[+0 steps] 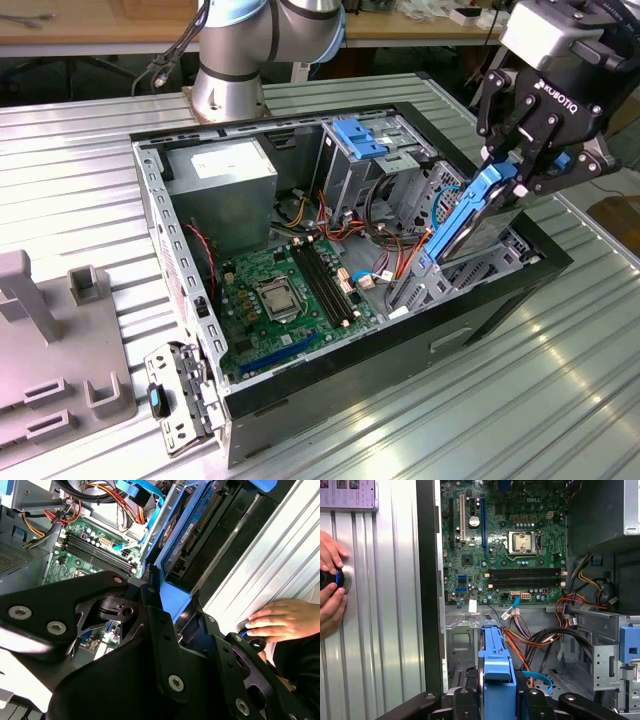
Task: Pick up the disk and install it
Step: 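Insert the disk into the insertion slot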
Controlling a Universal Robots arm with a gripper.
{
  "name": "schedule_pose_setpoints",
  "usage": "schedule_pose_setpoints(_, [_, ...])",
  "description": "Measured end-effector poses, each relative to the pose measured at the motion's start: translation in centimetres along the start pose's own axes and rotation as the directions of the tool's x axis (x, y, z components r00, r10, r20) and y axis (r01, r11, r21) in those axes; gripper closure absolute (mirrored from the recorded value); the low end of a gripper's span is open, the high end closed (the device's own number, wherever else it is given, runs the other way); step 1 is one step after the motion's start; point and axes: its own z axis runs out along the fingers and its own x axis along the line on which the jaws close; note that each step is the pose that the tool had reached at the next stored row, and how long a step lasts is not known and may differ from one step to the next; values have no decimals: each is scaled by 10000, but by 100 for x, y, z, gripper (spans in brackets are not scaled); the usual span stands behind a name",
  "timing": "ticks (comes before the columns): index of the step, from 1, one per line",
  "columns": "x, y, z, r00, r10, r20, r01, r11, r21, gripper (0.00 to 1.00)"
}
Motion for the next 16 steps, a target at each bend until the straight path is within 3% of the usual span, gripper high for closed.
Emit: schedule_pose_setpoints(16, [11,5,118,10000,-1,0,1,10000,0,63])
